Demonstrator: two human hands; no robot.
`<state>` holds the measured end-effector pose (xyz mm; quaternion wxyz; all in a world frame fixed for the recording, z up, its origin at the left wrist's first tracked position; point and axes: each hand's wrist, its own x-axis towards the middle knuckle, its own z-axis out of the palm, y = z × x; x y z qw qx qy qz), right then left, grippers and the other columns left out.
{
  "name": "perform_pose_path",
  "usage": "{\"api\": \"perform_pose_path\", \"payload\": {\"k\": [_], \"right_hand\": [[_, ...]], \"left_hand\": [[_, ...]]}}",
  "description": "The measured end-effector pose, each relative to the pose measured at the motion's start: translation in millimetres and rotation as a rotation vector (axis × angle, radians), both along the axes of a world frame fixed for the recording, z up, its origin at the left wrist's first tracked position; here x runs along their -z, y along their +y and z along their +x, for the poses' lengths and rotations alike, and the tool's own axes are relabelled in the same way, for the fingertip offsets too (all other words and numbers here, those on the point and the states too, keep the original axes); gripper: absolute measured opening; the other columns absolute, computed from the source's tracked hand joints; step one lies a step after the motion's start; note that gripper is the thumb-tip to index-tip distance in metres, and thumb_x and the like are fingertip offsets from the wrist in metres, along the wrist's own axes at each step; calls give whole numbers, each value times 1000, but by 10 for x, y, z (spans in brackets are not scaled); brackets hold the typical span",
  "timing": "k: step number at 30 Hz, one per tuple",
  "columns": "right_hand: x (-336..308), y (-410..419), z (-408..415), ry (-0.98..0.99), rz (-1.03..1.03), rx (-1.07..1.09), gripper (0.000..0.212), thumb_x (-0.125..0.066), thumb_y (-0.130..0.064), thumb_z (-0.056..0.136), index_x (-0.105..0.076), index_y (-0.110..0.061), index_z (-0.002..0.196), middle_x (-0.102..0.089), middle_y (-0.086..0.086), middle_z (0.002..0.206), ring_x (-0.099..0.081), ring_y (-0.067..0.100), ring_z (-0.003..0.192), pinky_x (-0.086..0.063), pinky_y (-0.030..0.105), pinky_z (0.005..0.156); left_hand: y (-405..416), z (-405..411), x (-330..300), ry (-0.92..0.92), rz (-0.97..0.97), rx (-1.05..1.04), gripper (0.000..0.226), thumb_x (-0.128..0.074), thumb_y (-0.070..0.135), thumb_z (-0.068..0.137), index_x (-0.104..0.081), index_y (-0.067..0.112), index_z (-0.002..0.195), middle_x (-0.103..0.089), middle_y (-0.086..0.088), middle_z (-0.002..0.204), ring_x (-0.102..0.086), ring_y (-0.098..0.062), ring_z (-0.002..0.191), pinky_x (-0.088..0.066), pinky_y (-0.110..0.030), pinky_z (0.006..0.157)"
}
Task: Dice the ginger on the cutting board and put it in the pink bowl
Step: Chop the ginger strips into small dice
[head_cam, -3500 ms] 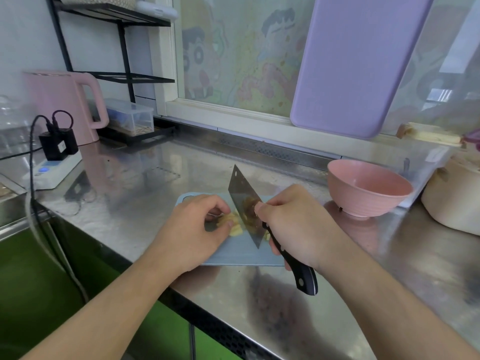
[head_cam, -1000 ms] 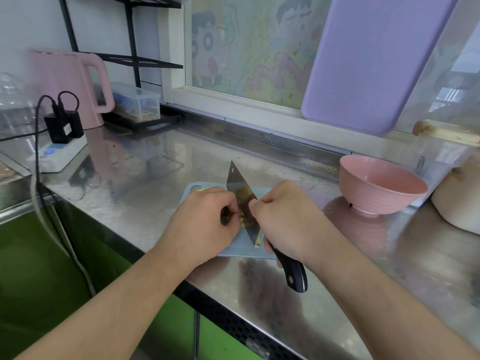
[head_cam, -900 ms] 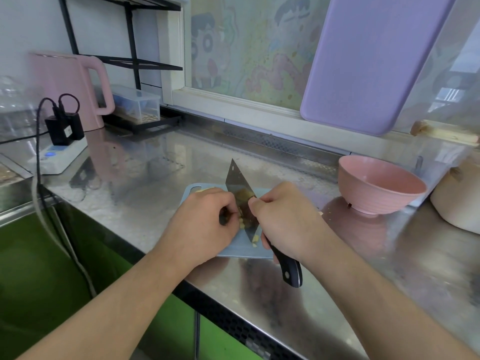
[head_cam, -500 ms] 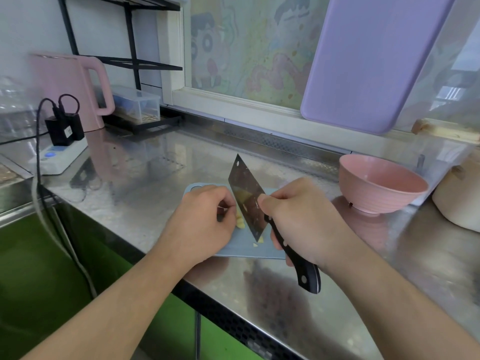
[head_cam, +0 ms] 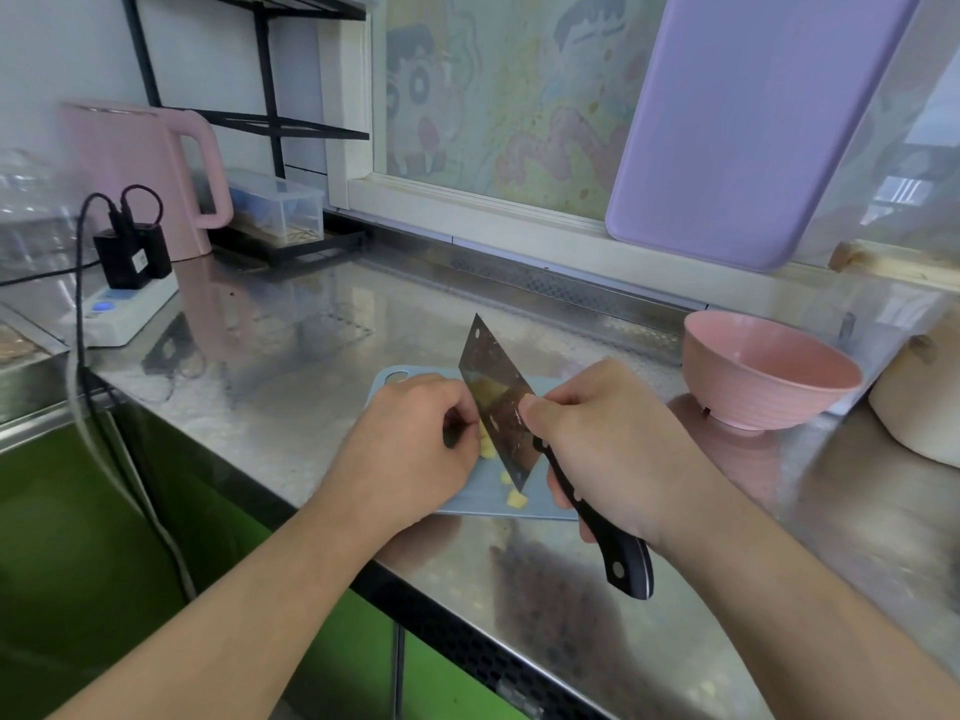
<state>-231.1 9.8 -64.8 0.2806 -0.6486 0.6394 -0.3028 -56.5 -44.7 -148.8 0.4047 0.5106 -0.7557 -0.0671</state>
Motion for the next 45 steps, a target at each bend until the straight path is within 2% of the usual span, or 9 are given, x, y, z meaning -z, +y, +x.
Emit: {"api": "perform_pose_path", "payload": {"k": [4, 8, 11, 15, 18, 22, 27, 38, 45], "right_hand": [[35, -11, 14, 30, 17, 11, 44, -55, -23, 103, -50, 15, 82, -59, 31, 60, -46, 19, 27, -41, 27, 40], [18, 0, 42, 53, 22, 11, 34, -54, -20, 102, -48, -6, 72, -49, 22, 61, -44, 18, 25, -35, 22, 37], [0, -32, 67, 85, 28, 10, 30, -54, -19, 100, -50, -6, 73, -58, 20, 58, -47, 16, 26, -39, 24, 40], [-17, -73, 145, 204, -20, -46, 24, -54, -21, 103, -62, -7, 85, -66, 13, 75, -64, 26, 61, -60, 35, 64], [28, -97, 198, 209, -17, -49, 24, -53, -23, 103, -63, -8, 87, -67, 12, 81, -65, 30, 71, -61, 37, 72], [184, -129, 178, 169, -67, 24, 32, -54, -27, 99, -52, -8, 73, -66, 11, 69, -61, 26, 60, -53, 31, 62], [208, -116, 98, 102, -60, 69, 41, -56, -28, 98, -43, -11, 64, -67, 18, 64, -56, 26, 53, -47, 32, 56], [163, -88, 41, 117, -42, 47, 40, -57, -30, 100, -45, -11, 66, -69, 18, 66, -54, 25, 47, -46, 33, 52], [124, -67, 4, 85, -31, 52, 38, -57, -32, 101, -47, -8, 73, -64, 19, 66, -51, 26, 46, -48, 35, 56]], "left_hand": [[7, 4, -1, -12, -5, -1, 12, -72, 19, 87, -71, 29, 82, -66, 18, 83, -65, -5, 82, -60, -34, 78], [-8, 3, 8, -12, -20, 1, 12, -72, 18, 85, -70, 29, 80, -66, 17, 82, -65, -6, 81, -60, -35, 77], [-21, 3, 18, -15, -32, 3, 12, -72, 17, 85, -71, 28, 79, -67, 16, 80, -65, -6, 80, -60, -35, 74], [-27, 3, 20, -13, -44, -3, 11, -73, 19, 84, -70, 27, 77, -67, 15, 77, -65, -7, 77, -59, -35, 72], [-16, 2, 8, -30, -45, -11, 13, -73, 22, 86, -68, 28, 76, -66, 15, 76, -64, -7, 77, -58, -35, 72], [5, 8, -14, -26, -16, 9, 12, -71, 21, 85, -68, 29, 77, -66, 16, 78, -63, -6, 79, -58, -35, 74], [17, 14, -4, 12, 93, 25, 10, -69, 42, 74, -64, 36, 81, -65, 18, 87, -63, -4, 89, -59, -34, 78], [50, 5, -20, -50, 100, 10, 16, -72, 41, 74, -60, 37, 83, -61, 18, 88, -61, -6, 89, -59, -36, 76], [70, 6, -57, 42, 156, 13, 15, -64, 45, 72, -66, 35, 84, -65, 18, 91, -64, -3, 92, -59, -35, 83]]}}
